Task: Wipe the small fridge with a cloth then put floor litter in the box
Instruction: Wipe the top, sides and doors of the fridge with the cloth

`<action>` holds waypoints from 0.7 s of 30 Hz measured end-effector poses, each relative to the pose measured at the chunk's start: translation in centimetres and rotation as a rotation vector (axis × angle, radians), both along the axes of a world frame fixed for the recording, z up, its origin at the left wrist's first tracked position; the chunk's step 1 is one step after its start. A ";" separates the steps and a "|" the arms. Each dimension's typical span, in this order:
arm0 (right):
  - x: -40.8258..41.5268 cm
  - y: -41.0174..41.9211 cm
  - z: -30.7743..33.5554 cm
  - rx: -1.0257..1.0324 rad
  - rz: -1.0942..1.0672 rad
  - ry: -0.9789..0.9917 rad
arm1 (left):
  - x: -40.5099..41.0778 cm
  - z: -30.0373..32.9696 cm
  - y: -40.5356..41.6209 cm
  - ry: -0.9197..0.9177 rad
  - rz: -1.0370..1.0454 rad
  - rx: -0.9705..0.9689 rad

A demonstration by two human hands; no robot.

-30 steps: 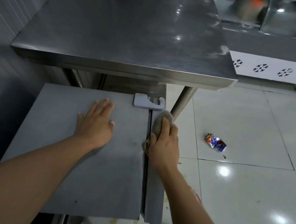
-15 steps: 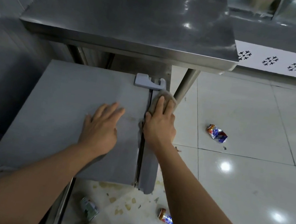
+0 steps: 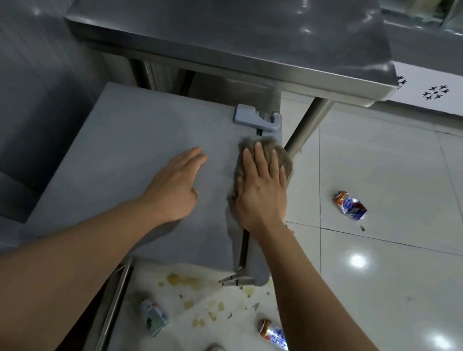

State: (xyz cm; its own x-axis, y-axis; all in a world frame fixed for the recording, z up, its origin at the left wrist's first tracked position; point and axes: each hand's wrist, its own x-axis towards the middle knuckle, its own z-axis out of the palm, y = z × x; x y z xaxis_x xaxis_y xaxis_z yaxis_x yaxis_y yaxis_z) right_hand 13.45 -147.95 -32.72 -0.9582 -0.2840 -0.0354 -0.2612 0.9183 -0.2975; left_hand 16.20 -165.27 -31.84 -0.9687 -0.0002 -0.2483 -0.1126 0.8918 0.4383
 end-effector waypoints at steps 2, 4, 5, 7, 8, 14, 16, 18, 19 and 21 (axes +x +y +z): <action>3.9 -0.3 -0.1 -0.028 0.063 0.034 | 1.4 0.0 -1.4 0.020 0.056 -0.090; 6.0 -0.6 -0.3 -0.022 0.128 0.014 | 2.8 -0.3 -2.4 0.025 0.057 -0.199; 5.7 -0.7 -0.2 -0.018 0.155 0.000 | 3.1 -0.5 -2.6 0.018 0.044 -0.205; 3.5 -1.0 -0.2 0.007 0.189 -0.009 | 3.3 -0.9 -2.9 -0.007 0.028 -0.155; 2.1 -1.4 -0.1 0.021 0.182 -0.005 | 3.2 -1.1 -3.0 -0.012 0.025 -0.136; -0.1 -3.9 0.6 0.037 0.038 -0.022 | 3.1 -1.4 -3.4 -0.041 0.006 -0.113; 3.8 -3.5 0.5 -0.006 0.060 0.008 | 3.0 -1.1 -3.3 -0.054 0.004 -0.102; 8.6 -3.2 0.4 -0.026 0.089 0.040 | 2.9 -0.7 -3.3 -0.052 -0.007 -0.087; 10.7 -3.2 0.4 -0.026 0.103 0.046 | 2.9 -0.5 -3.4 -0.040 -0.016 -0.086; 12.8 -3.1 0.2 -0.023 0.117 0.030 | 3.6 0.0 -3.3 0.006 -0.041 -0.093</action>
State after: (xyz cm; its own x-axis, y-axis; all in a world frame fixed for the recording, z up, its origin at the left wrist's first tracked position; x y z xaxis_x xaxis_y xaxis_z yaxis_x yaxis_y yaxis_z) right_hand 26.26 -151.09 -32.50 -0.9190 -0.3942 0.0002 -0.3751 0.8742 -0.3083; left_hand 19.76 -168.59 -31.81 -0.9698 0.0163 -0.2434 -0.0733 0.9322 0.3544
